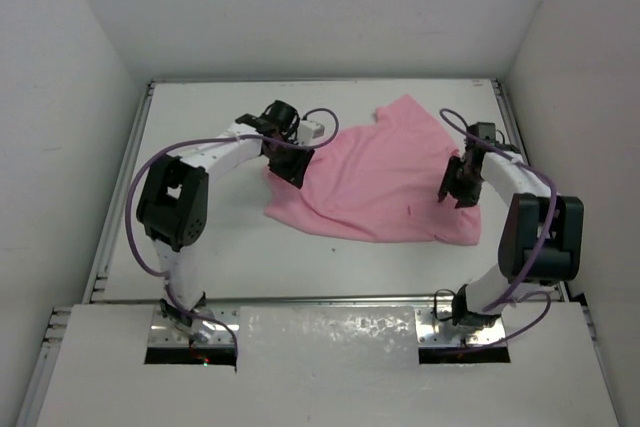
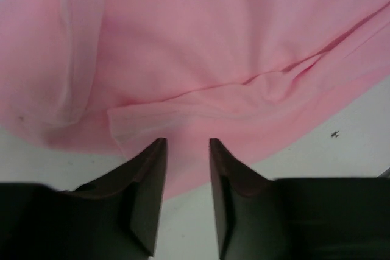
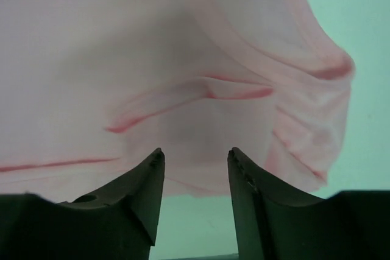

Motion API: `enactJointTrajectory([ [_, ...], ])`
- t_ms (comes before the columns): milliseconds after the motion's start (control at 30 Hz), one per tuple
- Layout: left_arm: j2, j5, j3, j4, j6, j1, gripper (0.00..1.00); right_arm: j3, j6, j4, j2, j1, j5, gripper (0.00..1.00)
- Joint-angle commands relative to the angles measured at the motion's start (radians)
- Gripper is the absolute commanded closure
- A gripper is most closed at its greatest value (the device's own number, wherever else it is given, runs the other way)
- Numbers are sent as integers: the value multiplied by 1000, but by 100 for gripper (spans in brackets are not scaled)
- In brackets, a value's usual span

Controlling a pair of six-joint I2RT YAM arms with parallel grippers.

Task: Fold and stack the t-shirts
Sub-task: Move the tshirt to the center of the board

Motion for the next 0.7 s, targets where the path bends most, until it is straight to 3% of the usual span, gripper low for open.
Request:
enactJointTrajectory([
  [0, 1, -37, 2, -3, -46, 26, 64, -19, 14, -11, 35, -50, 23, 53],
  [333, 67, -216, 45, 16, -119, 9, 60, 44, -22, -20, 116, -67, 151, 34],
  [467, 114, -251, 61, 30, -141, 9, 59, 22, -31, -21, 118, -67, 183, 33],
  [667, 166, -285, 126, -9, -135, 8, 60, 16, -60, 13, 145, -67, 111, 35],
])
